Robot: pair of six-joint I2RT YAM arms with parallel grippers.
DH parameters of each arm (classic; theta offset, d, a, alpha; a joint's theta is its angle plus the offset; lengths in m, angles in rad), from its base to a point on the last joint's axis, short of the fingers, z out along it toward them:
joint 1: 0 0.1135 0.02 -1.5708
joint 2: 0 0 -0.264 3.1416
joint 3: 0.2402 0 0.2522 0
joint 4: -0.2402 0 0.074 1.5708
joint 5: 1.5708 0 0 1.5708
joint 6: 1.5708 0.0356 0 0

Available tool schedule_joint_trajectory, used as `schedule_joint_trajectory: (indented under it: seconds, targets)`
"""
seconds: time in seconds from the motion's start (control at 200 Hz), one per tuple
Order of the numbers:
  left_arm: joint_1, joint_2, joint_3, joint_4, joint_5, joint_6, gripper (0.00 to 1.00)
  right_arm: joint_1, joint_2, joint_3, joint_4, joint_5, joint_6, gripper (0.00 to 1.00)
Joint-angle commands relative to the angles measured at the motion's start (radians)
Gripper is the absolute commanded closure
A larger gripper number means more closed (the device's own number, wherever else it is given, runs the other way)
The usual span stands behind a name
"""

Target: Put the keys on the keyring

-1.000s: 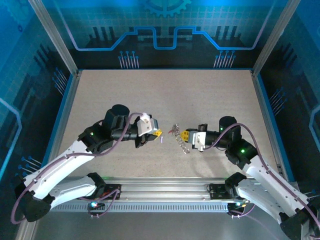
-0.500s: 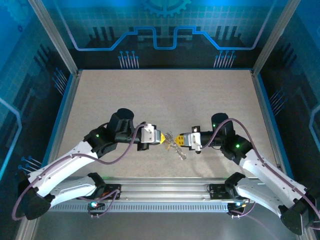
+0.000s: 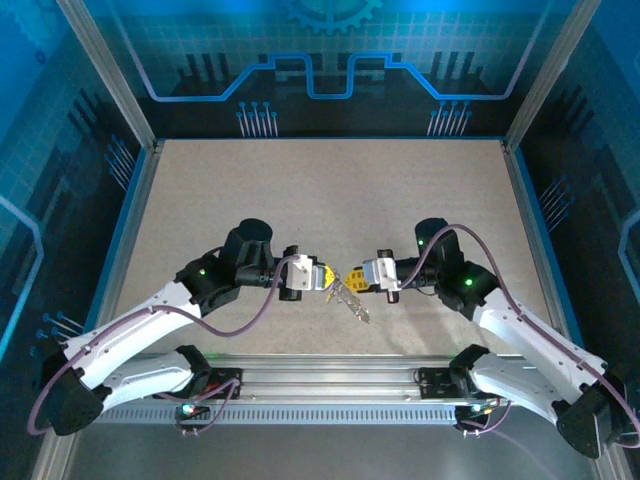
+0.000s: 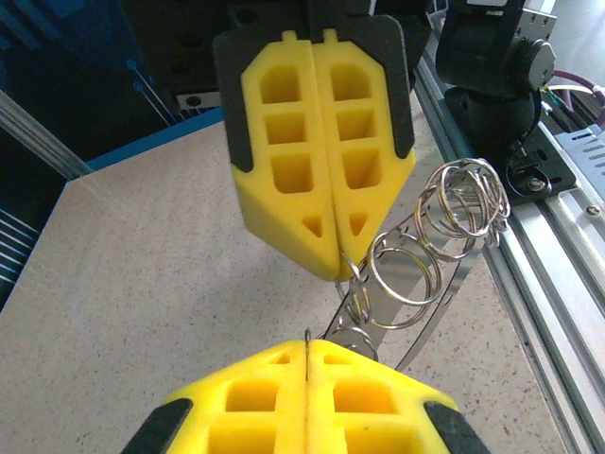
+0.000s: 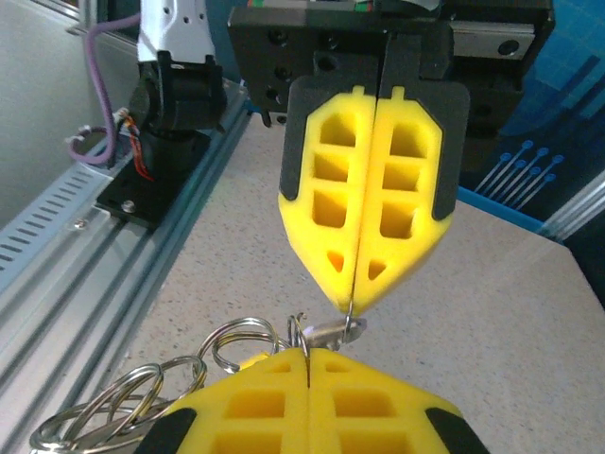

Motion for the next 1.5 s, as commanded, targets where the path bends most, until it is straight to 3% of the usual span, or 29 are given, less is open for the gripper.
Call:
schedule_joint_trajectory:
  seconds: [0.0,0.485,1.496]
  targets:
    - [-0.009,0.011,0.002,-0.010,0.050,0.058,1.00,0.011,0.026,0.063,-0.042,-0.093,0.013,1.00]
    - [-0.008,-0.034,-0.011,-0.019,0.060,0.108,1.00,-0.010,0.098,0.134,-0.148,-0.132,0.006,1.00]
    - [-0.011,-0.023,-0.016,-0.033,0.102,0.154,1.00,-0.038,0.134,0.134,-0.104,-0.165,0.058,1.00]
